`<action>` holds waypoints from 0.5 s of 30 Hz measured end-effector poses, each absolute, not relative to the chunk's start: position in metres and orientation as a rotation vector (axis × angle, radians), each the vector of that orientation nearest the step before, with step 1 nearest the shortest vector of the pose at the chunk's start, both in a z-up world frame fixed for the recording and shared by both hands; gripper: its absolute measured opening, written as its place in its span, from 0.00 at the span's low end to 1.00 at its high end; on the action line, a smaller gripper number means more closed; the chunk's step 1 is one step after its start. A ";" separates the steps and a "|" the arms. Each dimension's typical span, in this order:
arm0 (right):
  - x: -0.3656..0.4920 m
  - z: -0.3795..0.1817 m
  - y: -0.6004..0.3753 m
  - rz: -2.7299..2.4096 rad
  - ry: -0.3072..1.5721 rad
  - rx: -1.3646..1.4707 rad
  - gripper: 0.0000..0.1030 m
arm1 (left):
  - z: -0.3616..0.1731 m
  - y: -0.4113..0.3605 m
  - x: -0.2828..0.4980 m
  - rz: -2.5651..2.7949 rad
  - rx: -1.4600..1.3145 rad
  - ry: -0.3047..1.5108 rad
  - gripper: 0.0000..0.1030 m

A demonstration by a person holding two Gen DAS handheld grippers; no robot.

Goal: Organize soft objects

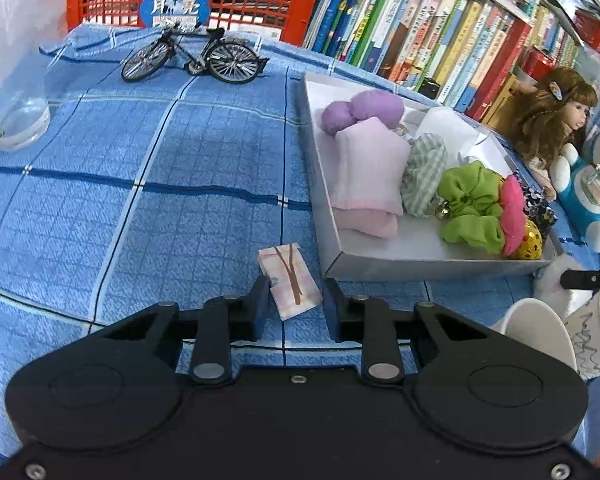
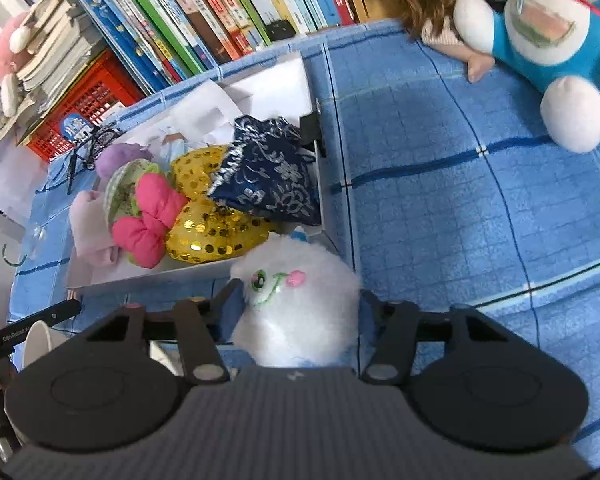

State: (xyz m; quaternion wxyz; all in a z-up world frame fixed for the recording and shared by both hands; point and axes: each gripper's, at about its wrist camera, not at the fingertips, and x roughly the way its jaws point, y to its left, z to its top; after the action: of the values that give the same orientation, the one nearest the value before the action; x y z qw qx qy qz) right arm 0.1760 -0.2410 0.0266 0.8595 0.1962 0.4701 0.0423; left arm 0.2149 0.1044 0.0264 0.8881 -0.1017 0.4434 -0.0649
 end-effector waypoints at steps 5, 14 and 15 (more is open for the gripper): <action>0.166 0.041 -0.242 0.064 0.961 0.371 0.44 | 0.037 0.106 0.208 -0.138 -0.203 0.888 0.26; 0.152 0.065 -0.247 0.005 0.894 0.338 0.42 | 0.068 0.100 0.194 -0.175 -0.159 0.822 0.26; 0.149 0.068 -0.247 0.003 0.884 0.335 0.42 | 0.071 0.099 0.193 -0.180 -0.156 0.815 0.26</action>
State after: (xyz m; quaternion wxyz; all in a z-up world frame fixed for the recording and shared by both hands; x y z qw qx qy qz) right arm 0.1495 -0.2474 0.0681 0.8904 0.1615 0.4256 0.0017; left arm 0.1929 0.0989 0.0711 0.9112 -0.0758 0.3954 -0.0875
